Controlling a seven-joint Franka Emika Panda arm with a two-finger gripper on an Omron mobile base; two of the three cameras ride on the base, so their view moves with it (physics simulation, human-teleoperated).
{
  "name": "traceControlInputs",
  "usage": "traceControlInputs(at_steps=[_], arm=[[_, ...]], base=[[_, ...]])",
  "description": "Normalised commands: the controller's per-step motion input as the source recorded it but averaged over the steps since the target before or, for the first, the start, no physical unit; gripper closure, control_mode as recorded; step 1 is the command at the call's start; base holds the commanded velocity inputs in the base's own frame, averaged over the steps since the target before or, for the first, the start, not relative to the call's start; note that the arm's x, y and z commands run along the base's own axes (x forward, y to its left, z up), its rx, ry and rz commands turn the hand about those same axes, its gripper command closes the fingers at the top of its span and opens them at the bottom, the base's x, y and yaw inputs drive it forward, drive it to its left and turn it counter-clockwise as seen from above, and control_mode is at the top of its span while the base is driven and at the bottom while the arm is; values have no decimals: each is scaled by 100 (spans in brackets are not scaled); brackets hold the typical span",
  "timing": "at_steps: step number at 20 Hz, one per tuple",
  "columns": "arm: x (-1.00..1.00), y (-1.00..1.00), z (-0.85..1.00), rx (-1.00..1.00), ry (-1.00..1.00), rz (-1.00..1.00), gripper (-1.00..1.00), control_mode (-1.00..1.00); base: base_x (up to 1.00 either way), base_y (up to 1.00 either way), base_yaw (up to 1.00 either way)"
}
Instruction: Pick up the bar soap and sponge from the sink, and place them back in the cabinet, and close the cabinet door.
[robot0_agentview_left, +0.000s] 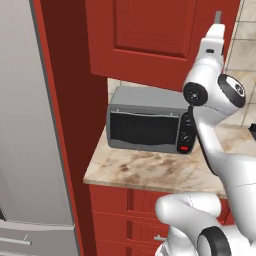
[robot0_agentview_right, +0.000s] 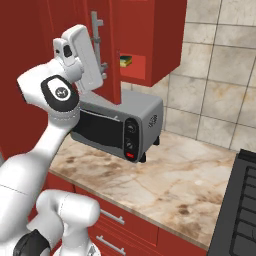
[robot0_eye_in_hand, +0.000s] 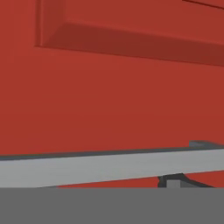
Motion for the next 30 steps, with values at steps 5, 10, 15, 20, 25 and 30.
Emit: traceControlInputs(at_steps=[5, 10, 15, 20, 25, 30], arm=[[39, -10, 0, 0, 0, 0, -100, -100], [38, -5, 0, 0, 0, 0, -100, -100], [38, -5, 0, 0, 0, 0, -100, -100], [38, -5, 0, 0, 0, 0, -100, -100], [28, -3, 0, 0, 0, 0, -100, -100], [27, -2, 0, 0, 0, 0, -100, -100]], base=[[0, 0, 0], [0, 0, 0], [0, 0, 0], [0, 0, 0], [0, 0, 0], [0, 0, 0]])
